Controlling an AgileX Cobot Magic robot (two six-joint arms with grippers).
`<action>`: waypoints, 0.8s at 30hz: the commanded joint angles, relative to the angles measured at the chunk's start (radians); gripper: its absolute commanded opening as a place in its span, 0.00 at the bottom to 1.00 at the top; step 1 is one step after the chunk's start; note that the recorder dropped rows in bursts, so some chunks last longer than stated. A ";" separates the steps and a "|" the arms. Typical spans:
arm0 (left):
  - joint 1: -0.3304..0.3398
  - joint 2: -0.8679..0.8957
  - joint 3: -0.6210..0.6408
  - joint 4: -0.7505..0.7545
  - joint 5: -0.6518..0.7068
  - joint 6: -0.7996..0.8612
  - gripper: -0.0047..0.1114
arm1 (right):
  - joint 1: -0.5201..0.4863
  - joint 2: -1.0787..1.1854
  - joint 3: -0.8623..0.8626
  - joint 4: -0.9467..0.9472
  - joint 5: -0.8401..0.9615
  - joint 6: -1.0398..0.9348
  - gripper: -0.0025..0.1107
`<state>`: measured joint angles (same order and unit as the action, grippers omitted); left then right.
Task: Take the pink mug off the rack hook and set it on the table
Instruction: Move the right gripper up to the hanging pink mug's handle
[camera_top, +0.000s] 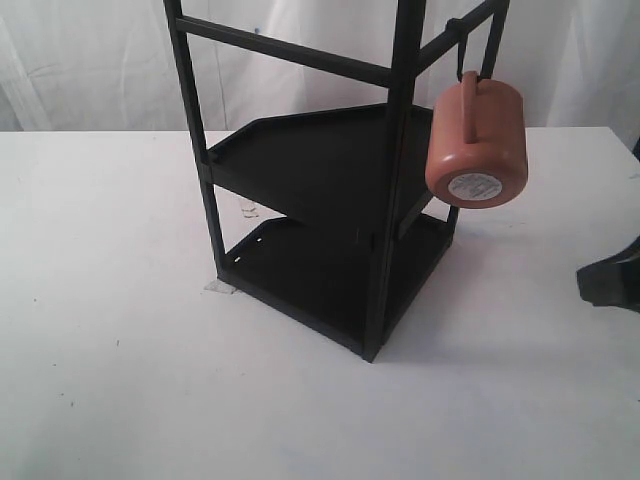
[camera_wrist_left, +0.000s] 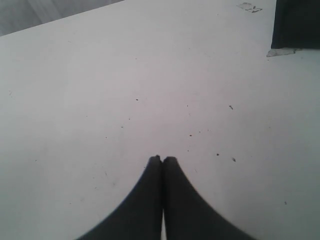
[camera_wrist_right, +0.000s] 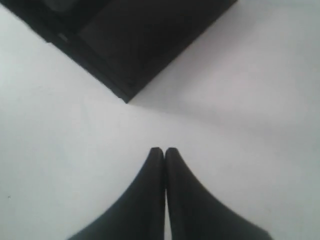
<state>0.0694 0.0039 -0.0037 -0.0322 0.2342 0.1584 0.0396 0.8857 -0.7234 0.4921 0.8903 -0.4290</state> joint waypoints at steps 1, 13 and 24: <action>-0.006 -0.004 0.004 -0.007 -0.001 -0.002 0.04 | 0.003 0.002 -0.084 0.056 0.107 -0.054 0.02; -0.006 -0.004 0.004 -0.007 -0.001 -0.002 0.04 | 0.105 0.002 -0.352 -0.073 0.314 0.068 0.02; -0.006 -0.004 0.004 -0.007 -0.001 -0.002 0.04 | 0.217 0.065 -0.372 -0.047 0.138 0.153 0.02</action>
<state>0.0694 0.0039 -0.0037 -0.0322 0.2342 0.1584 0.2407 0.9378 -1.0869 0.3961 1.1263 -0.2769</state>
